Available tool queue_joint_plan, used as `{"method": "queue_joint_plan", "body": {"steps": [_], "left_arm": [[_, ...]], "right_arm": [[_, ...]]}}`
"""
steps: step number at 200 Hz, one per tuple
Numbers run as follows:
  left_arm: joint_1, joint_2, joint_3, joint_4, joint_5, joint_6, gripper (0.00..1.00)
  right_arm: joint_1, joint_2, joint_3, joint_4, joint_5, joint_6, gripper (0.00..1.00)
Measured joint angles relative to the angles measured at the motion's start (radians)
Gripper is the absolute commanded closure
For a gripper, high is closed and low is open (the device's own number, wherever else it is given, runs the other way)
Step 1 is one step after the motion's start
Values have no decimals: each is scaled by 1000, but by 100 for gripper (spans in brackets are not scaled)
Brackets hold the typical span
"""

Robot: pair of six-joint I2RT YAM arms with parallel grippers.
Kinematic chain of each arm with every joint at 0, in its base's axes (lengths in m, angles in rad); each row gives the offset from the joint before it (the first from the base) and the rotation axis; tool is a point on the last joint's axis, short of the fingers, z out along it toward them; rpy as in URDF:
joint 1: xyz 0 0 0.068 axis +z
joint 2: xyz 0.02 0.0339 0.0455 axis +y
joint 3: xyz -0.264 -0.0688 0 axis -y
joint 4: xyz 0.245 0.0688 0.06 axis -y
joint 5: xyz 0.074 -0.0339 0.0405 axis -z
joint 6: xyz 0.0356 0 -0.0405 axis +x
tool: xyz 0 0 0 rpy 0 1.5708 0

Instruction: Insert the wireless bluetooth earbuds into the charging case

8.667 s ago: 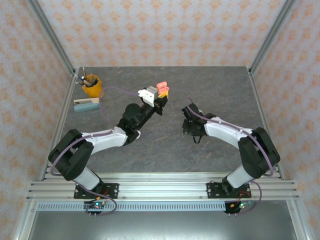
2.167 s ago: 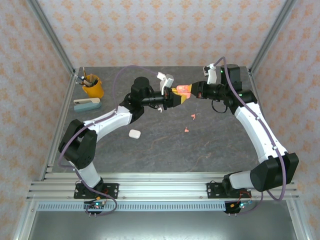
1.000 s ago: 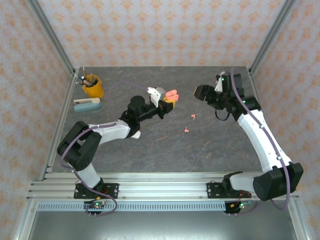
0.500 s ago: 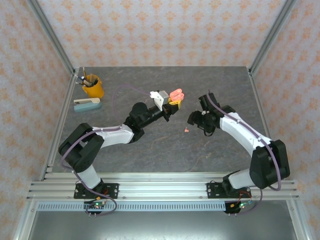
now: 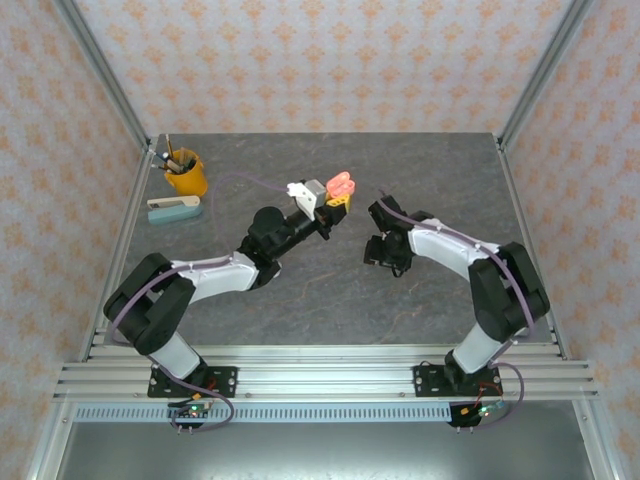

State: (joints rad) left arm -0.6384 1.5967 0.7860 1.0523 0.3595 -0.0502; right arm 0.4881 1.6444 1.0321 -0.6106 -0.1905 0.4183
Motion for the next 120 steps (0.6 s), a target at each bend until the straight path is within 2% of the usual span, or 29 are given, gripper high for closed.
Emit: {"method": "queue_joint_plan", "body": {"steps": [65,120], "left_arm": [[13,-68,-17,-42,-6,19,100],[19,-91,-30,-66,-10,26,100]], "right_arm": [[0,140,85,79,-40,-38,39],[0,159,82,104,-103,-27,42]]}}
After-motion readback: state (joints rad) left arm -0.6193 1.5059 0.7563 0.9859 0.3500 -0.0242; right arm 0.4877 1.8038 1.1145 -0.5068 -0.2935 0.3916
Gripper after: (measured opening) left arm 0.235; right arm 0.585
